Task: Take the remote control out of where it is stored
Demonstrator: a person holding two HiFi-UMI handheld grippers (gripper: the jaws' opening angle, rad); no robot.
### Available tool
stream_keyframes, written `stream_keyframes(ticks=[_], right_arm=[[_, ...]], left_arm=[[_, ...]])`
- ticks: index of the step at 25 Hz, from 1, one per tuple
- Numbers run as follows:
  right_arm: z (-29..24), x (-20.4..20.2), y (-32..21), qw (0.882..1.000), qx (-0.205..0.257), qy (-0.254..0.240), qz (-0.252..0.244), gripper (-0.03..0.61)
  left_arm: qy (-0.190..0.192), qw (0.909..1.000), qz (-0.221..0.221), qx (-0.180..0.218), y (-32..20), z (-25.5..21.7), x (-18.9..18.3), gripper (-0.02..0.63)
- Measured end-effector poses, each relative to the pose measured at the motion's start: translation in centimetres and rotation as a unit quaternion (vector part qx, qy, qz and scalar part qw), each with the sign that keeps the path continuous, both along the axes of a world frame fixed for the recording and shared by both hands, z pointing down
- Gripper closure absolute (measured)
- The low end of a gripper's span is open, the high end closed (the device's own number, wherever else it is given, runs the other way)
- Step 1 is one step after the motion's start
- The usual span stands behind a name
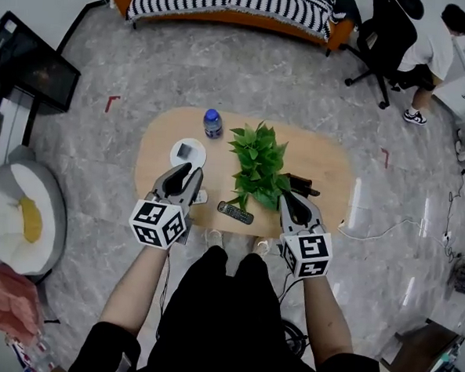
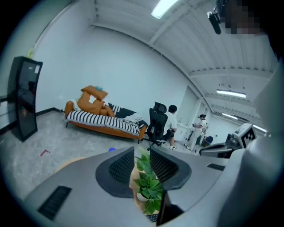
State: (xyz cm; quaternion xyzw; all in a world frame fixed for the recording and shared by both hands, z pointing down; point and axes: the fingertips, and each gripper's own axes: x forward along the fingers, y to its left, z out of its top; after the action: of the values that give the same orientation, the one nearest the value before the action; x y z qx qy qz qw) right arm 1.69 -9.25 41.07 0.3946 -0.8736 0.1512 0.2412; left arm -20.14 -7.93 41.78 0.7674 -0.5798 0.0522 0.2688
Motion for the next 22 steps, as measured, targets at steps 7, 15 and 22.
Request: stream_keyframes(ticks=[7,15,22], right_arm=[[-6.2,8.4,-0.9,0.995,0.036,-0.047,0.077,0.543],[-7.5,13.9,-0.7,0.992,0.051,-0.046,0.104,0.543],[-6.0,15.6,-0.8,0.995,0.044,-0.020,0.090,0.543]], left_arm=[[-0.061,0.9923,0.069,0.083,0.0,-8.5,5.6,0.532],[-0.068,0.9858,0.086,0.127,-0.1,-11.8,10.8,0.586],[-0.058,0.9854,0.104,0.121,0.0,-11.4,13.5,0.606]])
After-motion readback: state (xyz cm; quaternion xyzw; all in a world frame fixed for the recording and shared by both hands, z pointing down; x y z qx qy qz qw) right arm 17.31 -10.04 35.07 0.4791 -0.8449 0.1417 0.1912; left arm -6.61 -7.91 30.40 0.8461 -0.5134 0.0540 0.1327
